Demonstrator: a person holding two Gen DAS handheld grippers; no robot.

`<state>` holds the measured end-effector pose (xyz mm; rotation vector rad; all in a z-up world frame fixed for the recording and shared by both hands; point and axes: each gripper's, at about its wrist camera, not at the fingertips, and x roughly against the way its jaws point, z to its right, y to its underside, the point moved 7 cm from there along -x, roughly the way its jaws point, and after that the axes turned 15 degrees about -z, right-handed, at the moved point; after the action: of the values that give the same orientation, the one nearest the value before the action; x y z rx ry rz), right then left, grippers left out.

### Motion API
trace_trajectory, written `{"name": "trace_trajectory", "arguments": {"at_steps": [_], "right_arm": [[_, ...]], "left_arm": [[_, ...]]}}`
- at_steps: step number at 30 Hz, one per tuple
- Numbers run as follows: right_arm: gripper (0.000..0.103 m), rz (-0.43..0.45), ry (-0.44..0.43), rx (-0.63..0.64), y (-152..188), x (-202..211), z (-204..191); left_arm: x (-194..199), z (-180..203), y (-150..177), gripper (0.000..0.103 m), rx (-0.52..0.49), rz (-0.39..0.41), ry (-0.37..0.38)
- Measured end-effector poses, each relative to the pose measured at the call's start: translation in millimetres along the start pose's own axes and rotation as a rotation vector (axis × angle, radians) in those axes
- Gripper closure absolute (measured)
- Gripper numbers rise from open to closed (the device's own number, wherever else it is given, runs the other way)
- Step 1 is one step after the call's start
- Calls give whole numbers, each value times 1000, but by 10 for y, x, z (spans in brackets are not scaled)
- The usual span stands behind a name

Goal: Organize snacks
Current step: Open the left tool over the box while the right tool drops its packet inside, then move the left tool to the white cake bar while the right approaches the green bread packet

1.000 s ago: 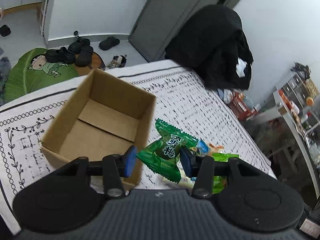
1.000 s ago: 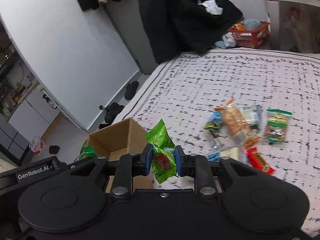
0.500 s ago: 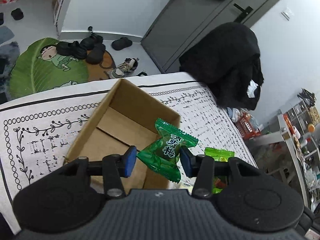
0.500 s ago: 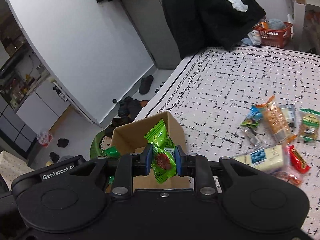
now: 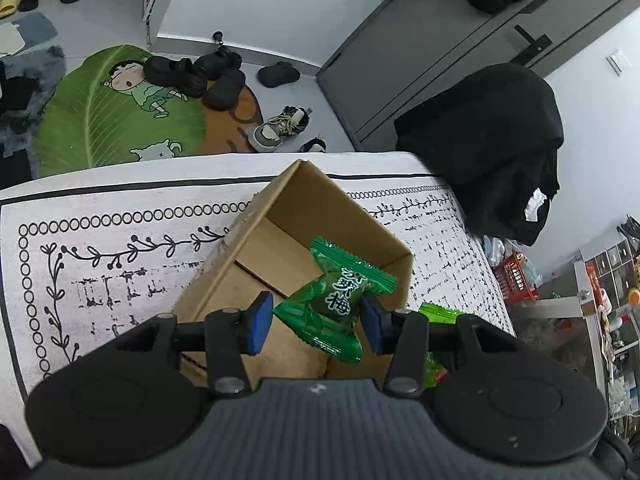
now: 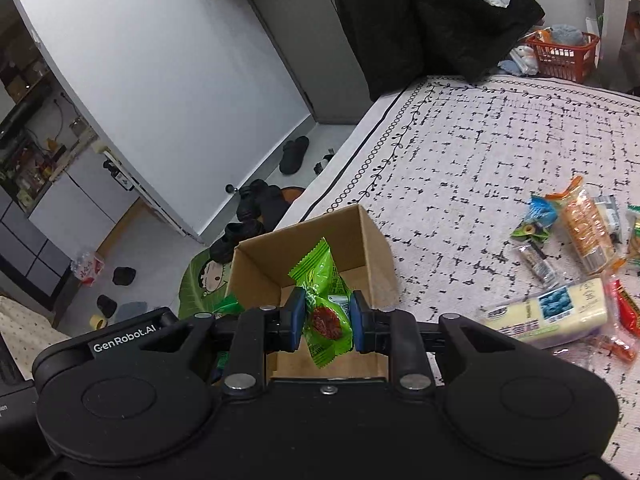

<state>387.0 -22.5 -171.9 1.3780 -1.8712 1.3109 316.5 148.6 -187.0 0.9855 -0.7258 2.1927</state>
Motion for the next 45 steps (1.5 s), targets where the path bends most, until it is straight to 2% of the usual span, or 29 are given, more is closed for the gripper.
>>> {"name": "trace_trajectory", "arguments": {"at_steps": [5,10,13,17,19,21,23,26,32,36,39,45], "right_arm": [[76,-45,-39,2,24,-106,-78],[69,-74,-61,-15,53,-106,-66],[53,-52,-50,-25,61,21,16],[49,-34,-20,-43,74,178,211],[43,-20,1,-50,86,267,332],[32,-3,23,-47,94,351,425],[26,7,41,-41,106,424,515],[25,12,60,-43,111,507,652],[13,42,114,-30,124,676,903],[4,89,123,-23,144,821,1048],[0,141,164,-1,160,944,1155],[0,150,192,3,165,1056,1376]], "left_arm": [[-14,-69,-33,56,36,-1,-4],[15,-113,-27,45,79,4,-42],[74,-110,-22,37,82,17,-48],[120,-82,5,27,76,27,-75],[136,-64,26,25,73,25,-80],[141,-37,52,21,62,25,-92],[142,-6,86,17,50,29,-113],[129,32,138,16,30,30,-138],[127,212,277,15,-50,49,-164],[135,387,394,10,-115,67,-159],[129,499,480,9,-157,76,-151],[100,624,620,9,-176,89,-136]]}}
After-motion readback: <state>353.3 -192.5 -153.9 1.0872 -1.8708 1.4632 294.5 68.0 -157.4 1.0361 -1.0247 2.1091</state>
